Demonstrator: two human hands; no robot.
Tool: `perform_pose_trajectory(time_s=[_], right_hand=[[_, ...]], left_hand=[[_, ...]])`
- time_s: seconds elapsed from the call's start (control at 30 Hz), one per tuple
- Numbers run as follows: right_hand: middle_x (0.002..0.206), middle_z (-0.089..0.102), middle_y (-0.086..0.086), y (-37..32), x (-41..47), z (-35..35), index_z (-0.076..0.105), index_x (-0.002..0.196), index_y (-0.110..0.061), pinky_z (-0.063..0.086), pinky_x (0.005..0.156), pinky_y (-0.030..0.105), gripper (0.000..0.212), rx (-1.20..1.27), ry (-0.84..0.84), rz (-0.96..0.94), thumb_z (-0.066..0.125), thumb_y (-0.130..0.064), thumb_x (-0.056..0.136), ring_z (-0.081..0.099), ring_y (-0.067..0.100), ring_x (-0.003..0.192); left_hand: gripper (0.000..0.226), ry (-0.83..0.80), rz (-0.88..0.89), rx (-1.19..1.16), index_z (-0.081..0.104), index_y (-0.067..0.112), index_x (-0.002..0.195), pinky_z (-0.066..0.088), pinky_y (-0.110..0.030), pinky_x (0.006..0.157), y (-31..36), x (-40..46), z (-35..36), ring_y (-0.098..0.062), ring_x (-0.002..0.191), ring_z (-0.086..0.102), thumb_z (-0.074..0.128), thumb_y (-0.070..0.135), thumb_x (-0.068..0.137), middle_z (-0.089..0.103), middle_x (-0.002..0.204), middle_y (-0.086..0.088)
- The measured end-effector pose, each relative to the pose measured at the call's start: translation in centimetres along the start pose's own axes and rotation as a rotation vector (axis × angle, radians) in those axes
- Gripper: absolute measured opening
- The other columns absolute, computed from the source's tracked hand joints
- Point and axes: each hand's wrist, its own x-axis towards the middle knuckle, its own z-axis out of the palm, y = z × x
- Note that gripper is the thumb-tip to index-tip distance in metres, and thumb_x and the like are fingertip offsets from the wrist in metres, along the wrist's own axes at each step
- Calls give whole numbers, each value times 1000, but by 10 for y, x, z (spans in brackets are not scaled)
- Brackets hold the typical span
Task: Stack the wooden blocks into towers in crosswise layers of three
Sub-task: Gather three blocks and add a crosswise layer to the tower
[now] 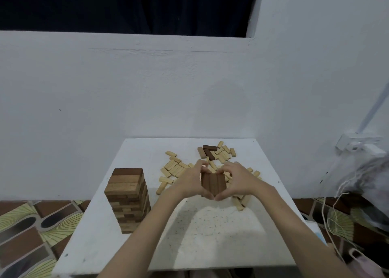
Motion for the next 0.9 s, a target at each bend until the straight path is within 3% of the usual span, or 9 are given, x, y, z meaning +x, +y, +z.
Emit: perform_pose_trajectory(time_s=[0.07, 0.27, 0.4, 0.5, 0.67, 0.9], right_hand=[[96, 40, -25, -10, -3, -13, 58, 118, -24, 39, 91, 27, 71, 17, 27, -17, 88, -44, 57, 38, 6, 102], [108, 51, -6, -57, -14, -44, 61, 111, -21, 45, 88, 29, 64, 52, 70, -80, 88, -44, 58, 46, 6, 98], [103, 50, -13, -91, -13, -49, 60, 116, -24, 45, 86, 27, 68, 75, 102, -153, 87, -46, 59, 47, 3, 96], [102, 48, -17, -114, -7, -46, 57, 119, -26, 43, 82, 25, 70, 68, 99, -187, 85, -50, 59, 45, 0, 90], [110, 51, -10, -155, 9, -32, 57, 116, -27, 48, 90, 35, 70, 61, 86, -217, 83, -55, 58, 48, 10, 101], [110, 51, -10, -195, 24, -5, 57, 114, -24, 47, 85, 28, 67, 80, 45, -232, 83, -53, 59, 50, 11, 101]], left_hand=[[94, 4, 12, 2, 32, 17, 135, 38, -21, 91, 12, -4, -14, -13, 116, 49, 88, 16, 59, 56, 123, 5], [91, 23, 39, 69, 35, 22, 132, 38, -22, 96, 43, -28, -65, -5, 114, 46, 88, 21, 58, 56, 117, 16], [89, 45, 22, 111, 33, 27, 132, 32, -13, 80, 53, -54, -100, -2, 108, 40, 87, 22, 62, 53, 122, 16], [87, 69, -10, 109, 35, 30, 131, 32, -10, 78, 49, -72, -122, -1, 112, 40, 87, 22, 62, 54, 122, 17], [83, 86, -68, 145, 36, 31, 126, 31, -19, 89, 34, -97, -157, -7, 117, 39, 87, 19, 62, 56, 119, 17], [82, 75, -156, 144, 37, 30, 124, 31, -21, 92, 3, -121, -186, -9, 122, 40, 87, 16, 61, 56, 118, 17]])
